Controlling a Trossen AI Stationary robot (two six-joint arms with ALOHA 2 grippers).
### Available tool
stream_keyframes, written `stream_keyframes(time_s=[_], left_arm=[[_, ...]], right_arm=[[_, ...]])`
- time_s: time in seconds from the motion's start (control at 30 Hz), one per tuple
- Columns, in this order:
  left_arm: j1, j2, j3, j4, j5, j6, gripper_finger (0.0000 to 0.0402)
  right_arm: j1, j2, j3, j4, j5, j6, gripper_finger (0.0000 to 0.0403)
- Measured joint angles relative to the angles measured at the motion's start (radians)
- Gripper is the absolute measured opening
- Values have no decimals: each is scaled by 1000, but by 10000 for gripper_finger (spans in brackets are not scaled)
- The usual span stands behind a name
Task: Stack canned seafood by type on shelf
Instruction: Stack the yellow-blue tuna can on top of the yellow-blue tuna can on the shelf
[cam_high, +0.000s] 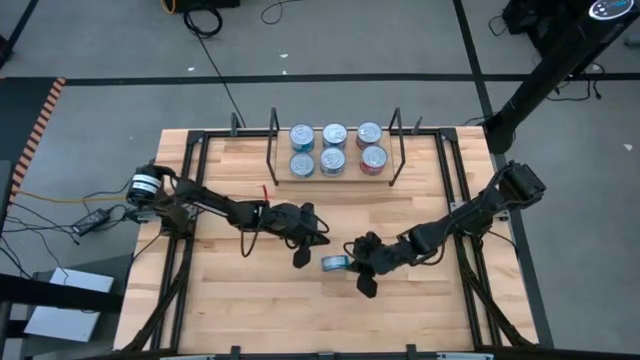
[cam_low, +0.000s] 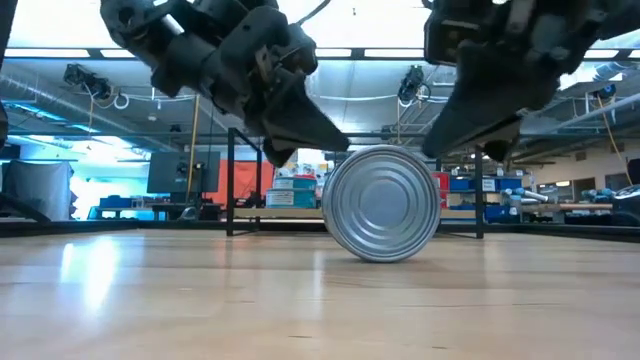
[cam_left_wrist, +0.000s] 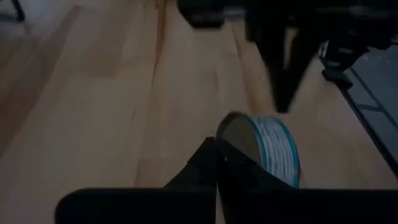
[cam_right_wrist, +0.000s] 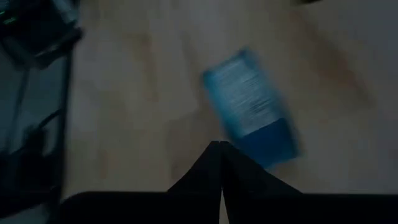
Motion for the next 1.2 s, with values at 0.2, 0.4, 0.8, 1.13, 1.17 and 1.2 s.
stream_keyframes(time_s=[0.2,0.4,0.8,1.13,1.17,1.2], left_arm=[[-9,-61,39,-156,1,-140,34],[-67,-83,172,-336,-16,-136,82],[-114,-62,233,-524,-125,-121,180],[-114,-8,233,-518,-134,-128,209],[-114,0,233,-515,-134,-128,209],[-114,6,233,-515,-134,-128,209]], right_arm=[[-33,-6,0,0,33,6,21],[-38,-6,0,11,38,0,18],[-38,-6,0,13,65,-37,92],[-66,-1,1,-54,184,-55,164],[-68,-1,1,-51,184,-53,166],[-71,-1,1,-50,184,-48,167]])
